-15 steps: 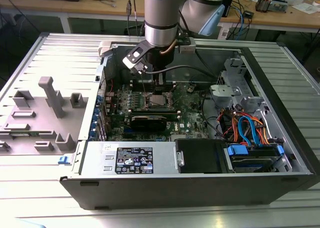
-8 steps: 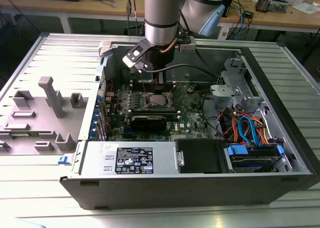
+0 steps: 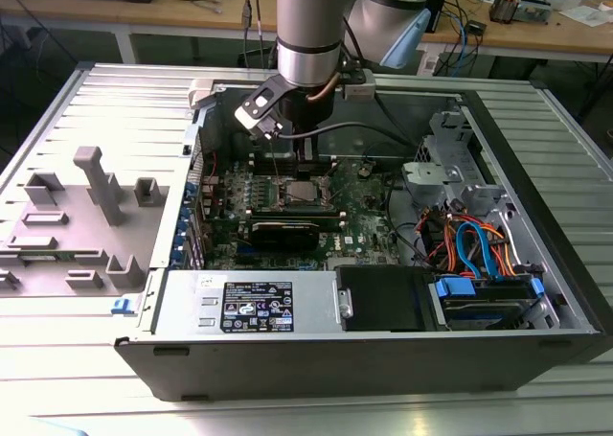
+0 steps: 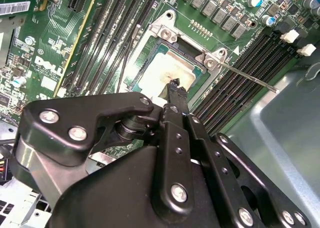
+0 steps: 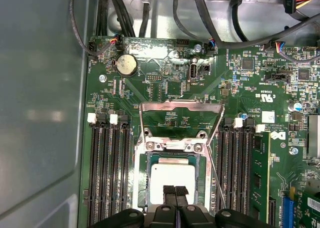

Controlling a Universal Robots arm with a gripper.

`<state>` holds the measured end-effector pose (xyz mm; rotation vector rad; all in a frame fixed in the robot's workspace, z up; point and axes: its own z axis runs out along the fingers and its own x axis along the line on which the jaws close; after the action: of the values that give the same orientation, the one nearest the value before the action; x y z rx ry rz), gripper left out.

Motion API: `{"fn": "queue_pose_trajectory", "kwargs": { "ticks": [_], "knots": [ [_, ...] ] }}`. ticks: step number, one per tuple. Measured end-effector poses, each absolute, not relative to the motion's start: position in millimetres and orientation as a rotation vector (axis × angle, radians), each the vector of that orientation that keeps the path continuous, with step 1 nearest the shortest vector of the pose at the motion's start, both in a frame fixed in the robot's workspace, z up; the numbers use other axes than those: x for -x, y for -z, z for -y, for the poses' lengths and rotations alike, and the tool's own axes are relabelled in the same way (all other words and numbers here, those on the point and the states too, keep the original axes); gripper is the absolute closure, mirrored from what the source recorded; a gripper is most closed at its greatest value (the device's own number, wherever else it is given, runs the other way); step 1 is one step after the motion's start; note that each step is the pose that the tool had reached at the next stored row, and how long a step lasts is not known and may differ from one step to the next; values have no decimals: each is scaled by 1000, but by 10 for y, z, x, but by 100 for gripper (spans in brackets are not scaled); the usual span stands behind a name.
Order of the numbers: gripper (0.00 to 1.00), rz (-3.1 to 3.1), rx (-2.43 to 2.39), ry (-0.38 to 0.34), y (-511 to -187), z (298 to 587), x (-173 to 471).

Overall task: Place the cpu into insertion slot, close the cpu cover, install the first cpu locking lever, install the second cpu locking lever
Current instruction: 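Close the cpu cover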

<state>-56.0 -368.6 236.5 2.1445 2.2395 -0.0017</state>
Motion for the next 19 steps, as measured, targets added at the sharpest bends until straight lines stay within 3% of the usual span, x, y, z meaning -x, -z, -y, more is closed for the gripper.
{"fn": "queue_pose_trajectory", "kwargs": {
  "ticks": [19],
  "knots": [
    [89, -2239, -2144, 4, -2421, 3686, 560]
  ]
}}
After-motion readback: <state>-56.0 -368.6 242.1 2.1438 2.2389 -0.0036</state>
